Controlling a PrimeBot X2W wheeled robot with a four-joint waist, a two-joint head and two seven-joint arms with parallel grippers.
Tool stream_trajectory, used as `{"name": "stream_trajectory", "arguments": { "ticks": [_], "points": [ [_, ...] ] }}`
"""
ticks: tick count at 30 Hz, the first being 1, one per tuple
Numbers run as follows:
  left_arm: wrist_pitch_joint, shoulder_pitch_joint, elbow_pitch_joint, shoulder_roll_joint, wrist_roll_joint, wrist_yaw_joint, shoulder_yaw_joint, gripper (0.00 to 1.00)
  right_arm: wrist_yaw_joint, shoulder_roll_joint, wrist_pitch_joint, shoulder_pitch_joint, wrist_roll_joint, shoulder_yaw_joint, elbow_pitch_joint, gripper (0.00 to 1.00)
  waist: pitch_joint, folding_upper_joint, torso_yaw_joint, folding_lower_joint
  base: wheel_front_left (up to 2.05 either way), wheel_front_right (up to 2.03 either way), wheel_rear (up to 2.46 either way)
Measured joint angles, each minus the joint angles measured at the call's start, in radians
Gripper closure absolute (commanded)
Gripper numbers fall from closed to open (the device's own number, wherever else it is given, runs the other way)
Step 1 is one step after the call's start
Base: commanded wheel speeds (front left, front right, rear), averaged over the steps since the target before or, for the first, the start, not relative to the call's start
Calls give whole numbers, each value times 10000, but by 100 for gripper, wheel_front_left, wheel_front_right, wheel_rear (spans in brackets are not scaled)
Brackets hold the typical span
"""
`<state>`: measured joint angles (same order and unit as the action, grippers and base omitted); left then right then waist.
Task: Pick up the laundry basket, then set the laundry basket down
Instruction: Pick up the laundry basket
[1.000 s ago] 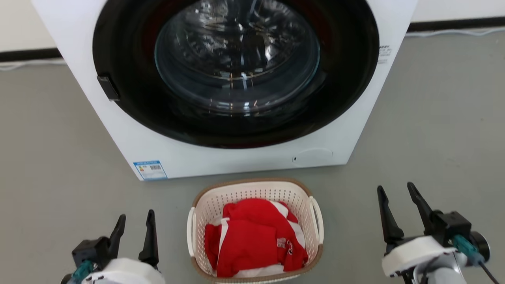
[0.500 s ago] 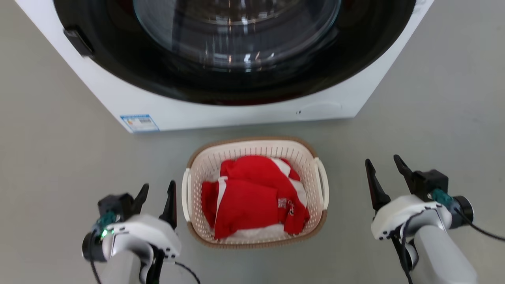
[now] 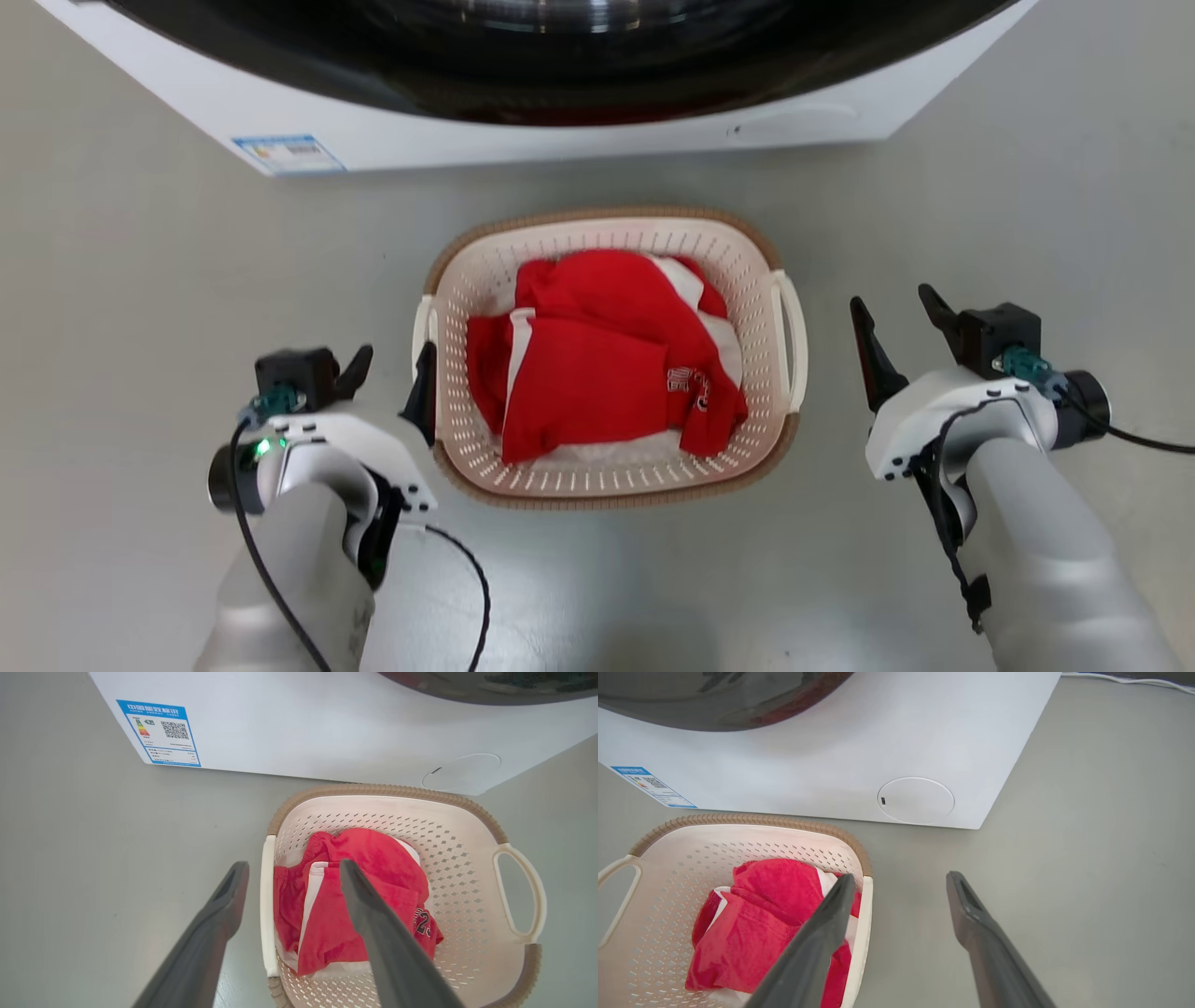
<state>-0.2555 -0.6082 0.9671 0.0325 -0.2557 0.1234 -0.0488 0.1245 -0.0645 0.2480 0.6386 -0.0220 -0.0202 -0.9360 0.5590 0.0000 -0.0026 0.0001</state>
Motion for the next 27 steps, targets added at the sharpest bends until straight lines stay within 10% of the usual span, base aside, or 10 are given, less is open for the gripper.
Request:
{"name": "stream_trajectory", "arguments": {
  "ticks": [27],
  "points": [
    [-2, -2367, 2050, -35, 109, -2, -675, 0, 0, 2, 0, 1640, 635, 980, -1223, 0, 2122, 0, 175, 0, 0, 0, 0]
  ]
}}
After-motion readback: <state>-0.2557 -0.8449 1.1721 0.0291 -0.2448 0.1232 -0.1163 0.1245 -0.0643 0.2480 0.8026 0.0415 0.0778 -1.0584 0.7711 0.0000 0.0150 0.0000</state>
